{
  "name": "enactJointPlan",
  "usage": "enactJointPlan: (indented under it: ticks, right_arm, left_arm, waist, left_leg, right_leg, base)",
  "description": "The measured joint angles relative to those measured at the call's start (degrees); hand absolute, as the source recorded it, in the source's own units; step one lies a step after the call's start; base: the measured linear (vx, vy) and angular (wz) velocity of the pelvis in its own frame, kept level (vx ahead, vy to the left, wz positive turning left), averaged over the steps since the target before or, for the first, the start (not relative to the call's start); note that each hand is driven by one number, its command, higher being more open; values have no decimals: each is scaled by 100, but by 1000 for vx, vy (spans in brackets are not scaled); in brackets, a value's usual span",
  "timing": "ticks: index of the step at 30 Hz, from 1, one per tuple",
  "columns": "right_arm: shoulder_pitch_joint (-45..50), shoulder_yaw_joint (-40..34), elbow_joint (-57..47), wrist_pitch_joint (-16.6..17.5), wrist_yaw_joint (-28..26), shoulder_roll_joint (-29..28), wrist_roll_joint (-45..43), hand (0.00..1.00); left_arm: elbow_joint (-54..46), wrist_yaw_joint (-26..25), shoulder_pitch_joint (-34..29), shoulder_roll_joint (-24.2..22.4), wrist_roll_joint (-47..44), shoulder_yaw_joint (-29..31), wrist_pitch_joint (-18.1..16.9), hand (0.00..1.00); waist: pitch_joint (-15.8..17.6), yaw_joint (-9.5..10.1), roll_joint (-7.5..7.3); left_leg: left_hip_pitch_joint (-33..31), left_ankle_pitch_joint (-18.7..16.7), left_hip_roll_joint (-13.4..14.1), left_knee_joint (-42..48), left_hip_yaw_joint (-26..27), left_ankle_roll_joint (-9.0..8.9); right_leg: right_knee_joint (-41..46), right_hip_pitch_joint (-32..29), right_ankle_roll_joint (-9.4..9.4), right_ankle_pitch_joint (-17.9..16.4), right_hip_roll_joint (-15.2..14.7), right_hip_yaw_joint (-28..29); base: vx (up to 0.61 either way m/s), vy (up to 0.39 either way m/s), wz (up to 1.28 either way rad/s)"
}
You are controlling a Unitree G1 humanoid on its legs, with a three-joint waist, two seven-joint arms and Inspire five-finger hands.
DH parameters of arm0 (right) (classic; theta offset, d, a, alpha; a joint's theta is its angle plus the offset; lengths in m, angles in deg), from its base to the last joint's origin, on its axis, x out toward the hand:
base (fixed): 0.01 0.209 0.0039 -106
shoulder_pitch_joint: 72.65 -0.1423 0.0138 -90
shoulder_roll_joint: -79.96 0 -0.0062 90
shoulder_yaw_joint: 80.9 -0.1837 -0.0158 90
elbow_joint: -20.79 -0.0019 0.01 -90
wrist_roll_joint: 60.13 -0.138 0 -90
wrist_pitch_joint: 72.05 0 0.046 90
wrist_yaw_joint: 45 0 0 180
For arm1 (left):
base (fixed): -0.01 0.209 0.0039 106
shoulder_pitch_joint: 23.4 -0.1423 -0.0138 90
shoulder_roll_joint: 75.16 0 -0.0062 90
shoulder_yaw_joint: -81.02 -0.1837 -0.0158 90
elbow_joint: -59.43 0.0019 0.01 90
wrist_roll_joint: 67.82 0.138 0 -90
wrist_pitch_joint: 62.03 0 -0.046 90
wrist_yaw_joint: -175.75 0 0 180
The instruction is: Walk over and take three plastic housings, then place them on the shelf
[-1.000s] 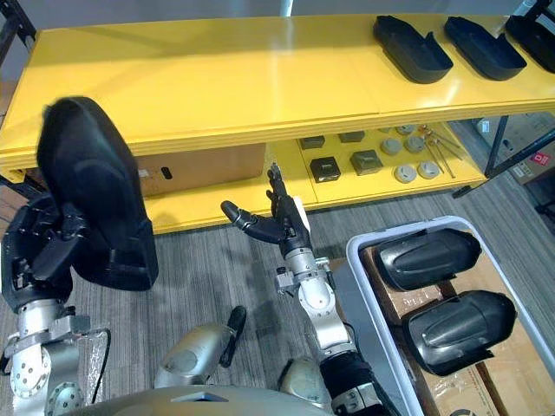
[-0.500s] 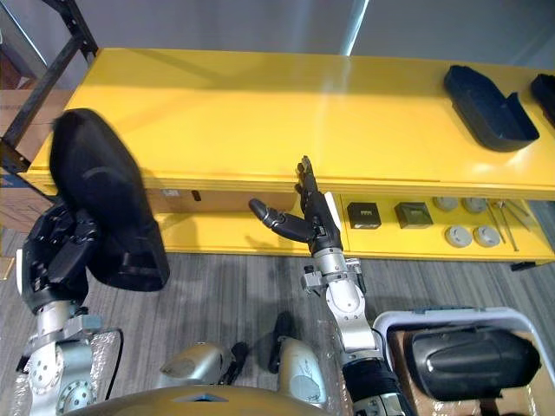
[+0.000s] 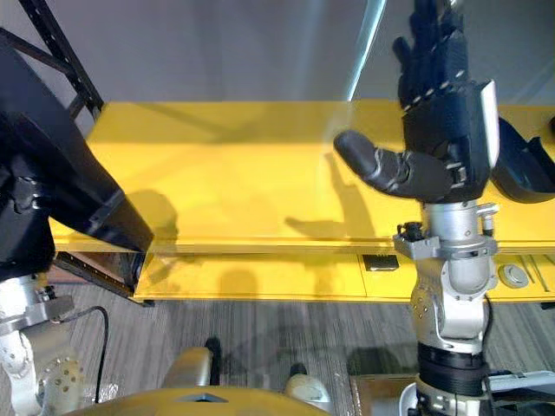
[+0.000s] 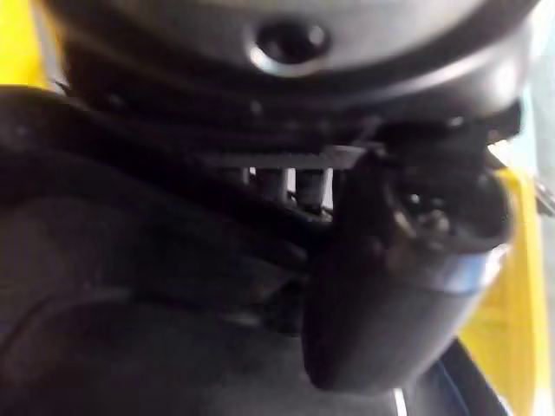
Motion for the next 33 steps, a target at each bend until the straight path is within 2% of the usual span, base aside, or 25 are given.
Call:
enactJointPlan:
  ticks: [1,2,3,7,8,11,15,17,19,20,23,25,27,28,29,30,31,32,33]
  right_arm:
    - [98,-12,1,-129,-53,-56,-38,100]
    - [380,-84,29,-409,-181,-282,-79,100]
    - [557,-169,47,-527,-181,-520,-77,100]
    - [684,-420,177,-680,118,-852,-63,100]
    - [743,-509,181,-682,232,-941,-64,100]
    - [942,-751,306,-684,462,-1233,-63,100]
    - [1397,-712,307,-680,474,-1695,71,100]
    - [1610,-487,311,-680,445,-1792,332,100]
    - [1589,-129,374,-674,392,-1761,437,100]
    - [1602,90,391,-653,362,-1758,565,100]
    - [1629,332,556,-566,423,-1653,743,100]
    - [1621,471,715,-567,415,-1532,726,100]
    - [1551,669,974,-570,283,-1378,716,100]
    - [1529,715,1034,-570,201,-1302,714,100]
    - [1503,800,1084,-570,-11,-1098,712,100]
    - [1414,900,1135,-557,-221,-876,707,100]
    - [1366,976,1171,-540,-286,-822,703,100]
    - [1287,1024,1243,-525,-325,-776,702,100]
    - [1209,1086,1357,-524,-318,-778,702,100]
  left_arm:
    - [-63,77,1,31,-1,75,4,0]
    - [-208,405,-1,36,-178,320,147,0]
    - [-226,578,-3,32,-253,453,245,0]
    - [-221,766,-30,25,-219,509,611,0]
    - [-221,842,-29,24,-219,485,708,0]
    - [-221,893,-25,17,-217,153,954,0]
    - [-139,722,175,41,-194,-575,1257,0]
    - [-33,419,396,126,-81,-831,1335,0]
    - [79,94,552,147,35,-862,1333,0]
    - [185,-107,666,151,89,-900,1326,0]
    - [632,-498,947,116,125,-1456,1318,0]
    - [836,-761,1006,109,264,-1809,1317,0]
    - [1211,-1255,1219,98,527,-1999,1317,0]
    - [1352,-1428,1327,95,581,-1994,1317,0]
    - [1603,-1815,1536,84,739,-1931,1318,0]
    - [1707,-2143,1599,57,797,-1809,1315,0]
    - [1718,-2285,1611,60,787,-1770,1315,0]
    - [1726,-2588,1708,78,857,-1761,1315,0]
    - [1742,-2810,1887,90,1032,-1759,1310,0]
  waist:
    - [-14,1,-26]
    - [-34,0,-68]
    - [-38,-6,-89]
    - [-39,-134,-148]
    - [-46,-146,-175]
    - [-61,-286,-212]
    - [-78,-492,-265]
    - [-72,-596,-311]
    - [-82,-532,-329]
    - [-124,-547,-381]
    - [-157,-708,-350]
    - [-154,-740,-333]
    - [-89,-752,-229]
    - [-55,-762,-182]
    - [17,-751,-68]
    - [60,-746,-7]
    - [50,-730,49]
    - [49,-731,104]
    - [47,-730,133]
  left_leg:
    - [53,37,-63,-101,40,38]
    - [212,137,-210,-416,135,106]
    - [328,230,-289,-680,195,140]
    - [551,465,-336,-1192,327,107]
    - [612,522,-335,-1310,378,104]
    - [836,691,-307,-1686,555,78]
    - [873,695,-269,-1710,932,101]
    - [1000,662,-221,-1696,1204,84]
    - [1124,551,-100,-1694,1611,-3]
    - [1135,514,-53,-1695,1791,-58]
    - [1178,454,68,-1681,1841,-161]
    - [1038,199,281,-1133,1886,-232]
    - [639,-364,842,476,1840,-242]
    - [498,-416,981,985,1692,-252]
    - [239,-415,1176,1870,1326,-273]
    - [66,-645,1158,2238,970,-460]
    - [86,-783,1030,2094,845,-447]
    - [113,-919,756,1604,640,-326]
    - [139,-867,532,1006,523,-261]
  right_leg:
    - [-2,-5,6,4,-66,0]
    - [-5,-23,60,38,-202,1]
    - [-8,-50,72,37,-278,2]
    - [-80,-90,149,70,-310,19]
    - [-120,-92,241,92,-308,57]
    - [-122,-192,313,100,-258,231]
    - [-123,-363,424,175,-224,604]
    - [-259,-387,380,204,-212,668]
    - [-358,-453,277,314,-254,419]
    - [-371,-496,296,493,-248,412]
    - [-374,-531,280,514,-98,412]
    - [-253,-545,176,427,13,466]
    - [-123,-423,77,240,264,634]
    - [-94,-353,21,203,337,672]
    - [-90,-186,-69,164,448,818]
    - [-107,-97,-96,152,485,1055]
    - [-108,-94,-102,150,482,1175]
    - [-100,-90,-104,151,443,1351]
    - [-92,-129,-88,154,434,1489]
  base:
    - [107,245,-16]
    - [42,135,-15]
    - [40,145,-16]
    - [-21,13,-13]
    - [-26,-22,-23]
    - [-40,-20,-34]
    - [-24,17,-48]
    - [-36,25,-78]
    - [-24,17,-116]
    - [5,-34,-70]
    - [24,-78,-23]
    - [68,-98,-27]
    - [81,-154,-49]
    - [59,-137,-51]
    - [84,-59,-68]
    - [94,13,-82]
    - [97,96,-91]
    - [84,106,-80]
    - [67,88,-69]
